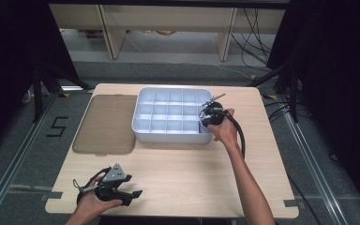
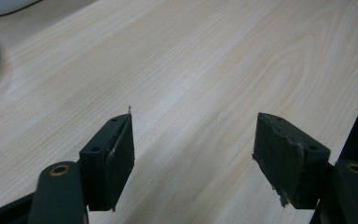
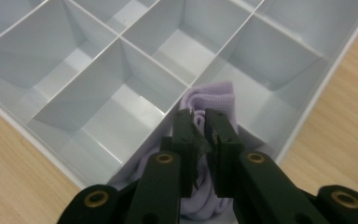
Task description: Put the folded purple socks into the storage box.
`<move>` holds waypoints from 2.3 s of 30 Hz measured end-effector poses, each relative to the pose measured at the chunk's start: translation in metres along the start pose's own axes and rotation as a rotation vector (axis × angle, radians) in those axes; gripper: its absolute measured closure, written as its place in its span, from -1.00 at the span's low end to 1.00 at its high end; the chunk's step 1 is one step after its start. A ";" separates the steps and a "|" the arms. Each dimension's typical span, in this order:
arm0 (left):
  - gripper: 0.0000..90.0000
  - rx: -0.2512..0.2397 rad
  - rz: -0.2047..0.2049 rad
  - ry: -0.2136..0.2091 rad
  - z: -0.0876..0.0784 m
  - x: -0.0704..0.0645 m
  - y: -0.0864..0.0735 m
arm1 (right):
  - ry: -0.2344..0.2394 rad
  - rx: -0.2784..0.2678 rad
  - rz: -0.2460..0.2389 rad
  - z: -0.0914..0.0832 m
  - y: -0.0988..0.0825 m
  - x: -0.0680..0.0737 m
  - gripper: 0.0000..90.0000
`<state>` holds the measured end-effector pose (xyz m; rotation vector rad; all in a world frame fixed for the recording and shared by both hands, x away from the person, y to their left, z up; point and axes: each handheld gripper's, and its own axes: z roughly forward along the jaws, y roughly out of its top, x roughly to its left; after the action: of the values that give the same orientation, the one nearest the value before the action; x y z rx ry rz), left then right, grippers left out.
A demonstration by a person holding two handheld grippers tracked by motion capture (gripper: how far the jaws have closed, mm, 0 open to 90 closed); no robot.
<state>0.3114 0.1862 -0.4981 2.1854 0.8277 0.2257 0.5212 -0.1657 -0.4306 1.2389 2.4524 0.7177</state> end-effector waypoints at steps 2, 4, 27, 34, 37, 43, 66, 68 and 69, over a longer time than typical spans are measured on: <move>-0.36 0.006 0.006 -0.006 0.000 0.000 0.000 | 0.006 0.016 -0.016 0.007 -0.001 0.001 0.87; -0.36 0.001 0.000 -0.006 0.000 -0.001 0.000 | 0.008 0.028 -0.005 0.008 -0.001 0.002 0.87; -0.36 0.001 0.001 -0.002 0.000 -0.001 0.000 | 0.077 -0.028 0.070 -0.010 -0.002 -0.010 0.67; -0.36 -0.002 0.004 0.004 0.000 -0.001 0.001 | 0.086 -0.104 0.105 -0.023 -0.005 -0.012 0.58; -0.36 -0.004 0.001 0.000 0.000 -0.001 0.000 | 0.099 -0.134 0.107 -0.027 -0.007 -0.012 0.54; -0.36 -0.005 0.004 0.001 0.000 0.000 0.001 | 0.116 -0.133 0.107 -0.032 -0.008 -0.006 0.53; -0.44 -0.023 0.000 0.024 0.000 0.001 0.001 | 0.117 -0.171 0.090 -0.045 -0.013 0.005 0.07; -0.44 -0.025 0.004 0.030 0.000 0.001 0.001 | 0.118 -0.202 0.080 -0.045 -0.013 0.007 0.02; -0.45 -0.018 0.014 0.033 -0.001 0.001 0.001 | 0.120 -0.207 0.056 -0.046 -0.013 0.007 0.00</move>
<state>0.3122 0.1869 -0.4973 2.1761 0.8256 0.2756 0.4871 -0.1800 -0.4000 1.2207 2.3709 1.0607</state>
